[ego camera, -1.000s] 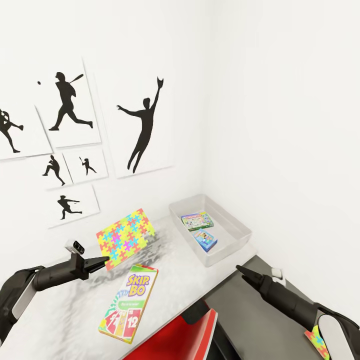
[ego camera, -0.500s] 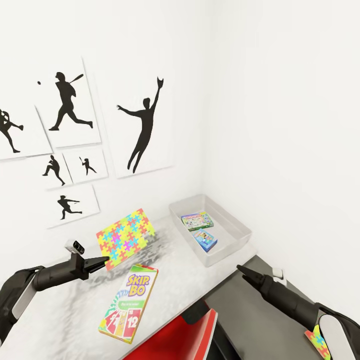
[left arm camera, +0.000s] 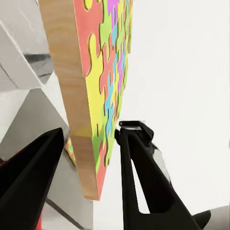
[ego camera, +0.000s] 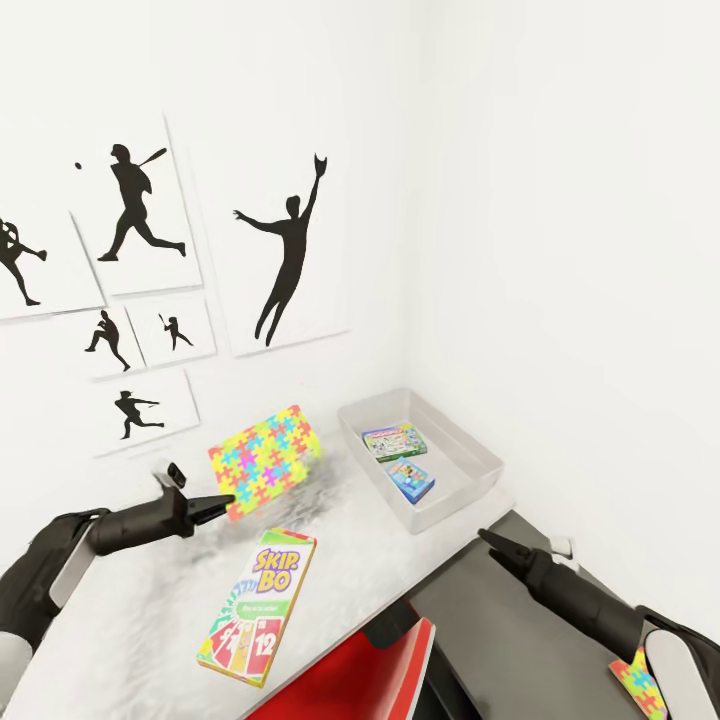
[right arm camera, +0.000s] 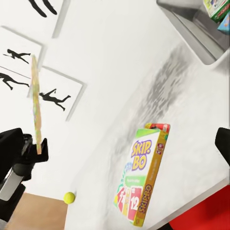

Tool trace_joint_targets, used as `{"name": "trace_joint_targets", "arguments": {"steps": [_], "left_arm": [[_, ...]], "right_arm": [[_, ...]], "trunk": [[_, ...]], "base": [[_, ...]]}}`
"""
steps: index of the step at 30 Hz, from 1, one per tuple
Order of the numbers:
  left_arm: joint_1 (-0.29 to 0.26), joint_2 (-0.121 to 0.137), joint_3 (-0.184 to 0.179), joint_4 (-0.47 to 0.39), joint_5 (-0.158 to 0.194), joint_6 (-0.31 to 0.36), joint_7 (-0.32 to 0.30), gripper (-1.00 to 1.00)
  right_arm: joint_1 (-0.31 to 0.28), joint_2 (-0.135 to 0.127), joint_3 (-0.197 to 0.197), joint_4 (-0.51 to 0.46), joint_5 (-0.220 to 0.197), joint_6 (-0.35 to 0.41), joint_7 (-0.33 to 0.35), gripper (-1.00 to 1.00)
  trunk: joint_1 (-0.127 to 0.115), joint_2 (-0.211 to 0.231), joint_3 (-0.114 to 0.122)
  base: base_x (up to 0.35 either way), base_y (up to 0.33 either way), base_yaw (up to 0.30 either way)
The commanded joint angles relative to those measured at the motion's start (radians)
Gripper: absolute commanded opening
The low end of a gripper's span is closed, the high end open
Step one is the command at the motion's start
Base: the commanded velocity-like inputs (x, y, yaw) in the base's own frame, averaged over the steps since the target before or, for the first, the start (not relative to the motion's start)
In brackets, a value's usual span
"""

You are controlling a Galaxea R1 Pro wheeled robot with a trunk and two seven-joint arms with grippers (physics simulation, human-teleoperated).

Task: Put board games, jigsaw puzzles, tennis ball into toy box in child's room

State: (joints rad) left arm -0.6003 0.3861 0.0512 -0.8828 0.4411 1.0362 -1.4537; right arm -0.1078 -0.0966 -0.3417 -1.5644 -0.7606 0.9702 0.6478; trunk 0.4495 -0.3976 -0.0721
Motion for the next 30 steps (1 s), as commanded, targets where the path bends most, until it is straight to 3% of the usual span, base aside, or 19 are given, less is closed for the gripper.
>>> {"name": "trace_joint_targets", "arguments": {"steps": [1,4,7,8,12,13,19,21,22,23,24,25,28,30], "left_arm": [[-0.048,-0.014,-0.003,0.004,-0.005,0.011,0.005,-1.00],[-0.166,-0.069,-0.040,0.065,-0.044,0.011,0.038,-1.00],[-0.293,-0.150,-0.069,0.206,-0.095,0.011,0.099,-1.00],[-0.317,-0.163,-0.071,0.232,-0.100,0.011,0.110,-1.00],[-0.468,-0.262,-0.079,0.391,-0.115,0.009,0.238,-1.00],[-0.484,-0.274,-0.079,0.403,-0.116,0.008,0.261,-1.00],[-0.636,-0.402,-0.067,0.498,-0.103,0.002,0.599,-1.00],[-0.662,-0.422,-0.038,0.505,-0.092,-0.002,0.666,-1.00],[-0.673,-0.435,-0.006,0.507,-0.083,-0.005,0.709,-1.00],[-0.682,-0.460,0.059,0.509,-0.065,-0.009,0.781,-1.00],[-0.684,-0.470,0.090,0.510,-0.061,-0.015,0.815,-1.00],[-0.686,-0.484,0.144,0.510,-0.054,-0.031,0.871,-1.00],[-0.689,-0.513,0.300,0.524,-0.035,-0.137,1.020,-1.00],[-0.689,-0.530,0.368,0.567,-0.032,-0.210,1.070,-1.00]], "right_arm": [[-0.001,0.000,-0.003,0.000,0.003,0.007,0.004,1.00],[-0.001,0.000,-0.010,-0.002,0.003,0.012,0.004,1.00],[-0.001,0.000,-0.020,-0.009,0.006,0.051,0.004,1.00],[-0.001,0.000,-0.023,-0.010,0.006,0.058,0.003,1.00],[-0.001,-0.002,-0.051,-0.013,0.008,0.077,0.003,1.00],[-0.001,-0.003,-0.053,-0.013,0.009,0.077,0.003,1.00],[-0.001,-0.038,-0.055,-0.016,0.010,0.077,0.003,1.00],[-0.001,-0.049,-0.055,-0.017,0.010,0.077,0.004,1.00],[-0.001,-0.054,-0.054,-0.017,0.010,0.077,0.005,1.00],[-0.001,-0.059,-0.053,-0.017,0.009,0.077,0.005,1.00],[-0.001,-0.059,-0.052,-0.017,0.009,0.077,0.005,1.00],[-0.001,-0.061,-0.051,-0.017,0.009,0.077,0.006,1.00],[-0.001,-0.065,-0.051,-0.017,0.006,0.077,0.027,1.00],[-0.001,-0.066,-0.051,-0.017,0.006,0.077,0.067,1.00]], "trunk": [[0.001,-0.002,-0.003],[0.001,-0.002,-0.003],[0.001,-0.002,-0.003],[0.001,-0.002,-0.003],[0.001,-0.002,-0.003],[0.001,-0.002,-0.003],[0.001,-0.002,-0.003],[0.001,-0.002,-0.003],[0.001,-0.002,-0.003],[0.001,-0.002,-0.003],[0.001,-0.002,-0.003],[0.001,-0.002,-0.003],[0.001,-0.002,-0.003],[0.001,-0.002,-0.003]], "base": [[0.000,0.000,0.000],[0.000,0.000,0.000],[0.000,0.000,0.000],[0.000,0.000,0.000],[0.000,0.000,0.000],[0.000,0.000,0.000],[0.000,0.000,0.000],[0.000,0.000,0.000],[0.000,0.000,0.000],[0.000,0.000,0.000],[0.000,0.000,0.000],[0.000,0.000,0.000],[0.000,0.000,0.000],[0.000,0.000,0.000]]}}
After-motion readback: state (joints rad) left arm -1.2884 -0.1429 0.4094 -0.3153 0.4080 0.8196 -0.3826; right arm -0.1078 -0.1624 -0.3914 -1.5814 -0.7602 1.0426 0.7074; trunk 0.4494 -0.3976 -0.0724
